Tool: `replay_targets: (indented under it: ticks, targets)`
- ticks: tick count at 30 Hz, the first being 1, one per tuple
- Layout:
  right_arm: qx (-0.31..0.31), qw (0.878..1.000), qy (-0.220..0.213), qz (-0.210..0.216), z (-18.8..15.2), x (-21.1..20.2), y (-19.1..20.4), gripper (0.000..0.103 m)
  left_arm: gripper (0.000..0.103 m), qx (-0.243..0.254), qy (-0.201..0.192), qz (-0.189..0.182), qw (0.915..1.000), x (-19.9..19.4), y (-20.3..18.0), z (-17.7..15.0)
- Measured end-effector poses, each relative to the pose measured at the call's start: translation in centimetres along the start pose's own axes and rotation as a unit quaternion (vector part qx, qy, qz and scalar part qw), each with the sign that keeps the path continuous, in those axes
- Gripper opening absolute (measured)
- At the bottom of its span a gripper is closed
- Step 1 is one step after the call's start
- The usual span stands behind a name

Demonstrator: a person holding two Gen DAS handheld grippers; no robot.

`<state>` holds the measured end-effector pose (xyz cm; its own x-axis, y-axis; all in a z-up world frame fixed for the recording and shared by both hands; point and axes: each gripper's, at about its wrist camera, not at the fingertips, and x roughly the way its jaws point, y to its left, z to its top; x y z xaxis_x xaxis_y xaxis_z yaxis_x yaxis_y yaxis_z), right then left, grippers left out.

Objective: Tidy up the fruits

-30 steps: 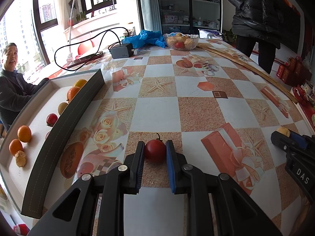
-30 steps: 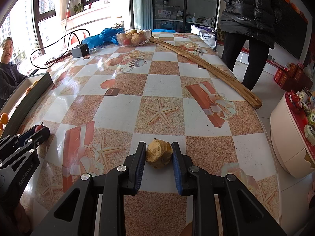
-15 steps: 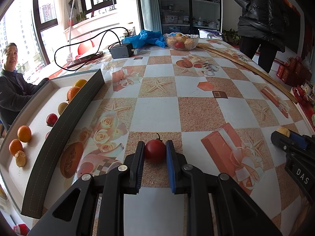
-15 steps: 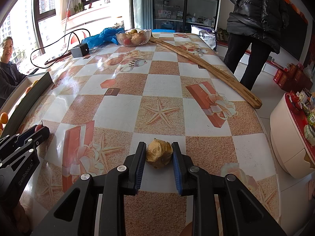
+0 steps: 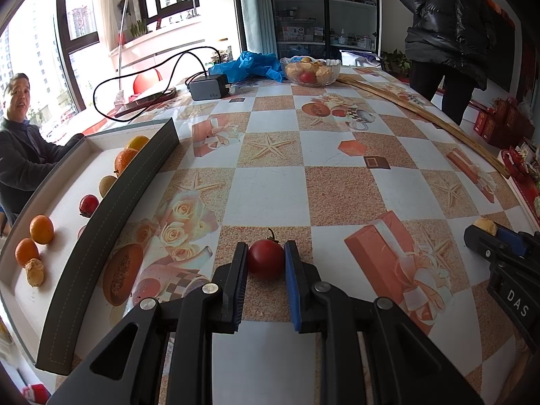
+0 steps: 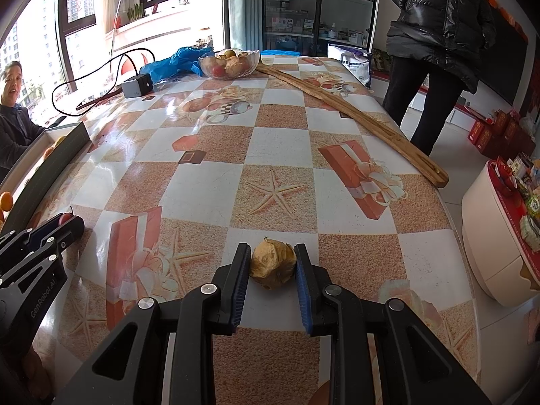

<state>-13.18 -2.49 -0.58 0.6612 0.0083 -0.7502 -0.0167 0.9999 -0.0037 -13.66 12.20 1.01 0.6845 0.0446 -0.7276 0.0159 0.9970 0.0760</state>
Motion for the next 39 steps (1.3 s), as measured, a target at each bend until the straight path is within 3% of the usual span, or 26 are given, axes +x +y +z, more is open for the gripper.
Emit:
replay_targets:
  ticks: [39]
  targets:
    - [-0.012, 1.0, -0.001, -0.013, 0.01, 0.06, 0.71, 0.028, 0.023, -0.001, 0.0, -0.002, 1.0, 0.08, 0.05, 0.01]
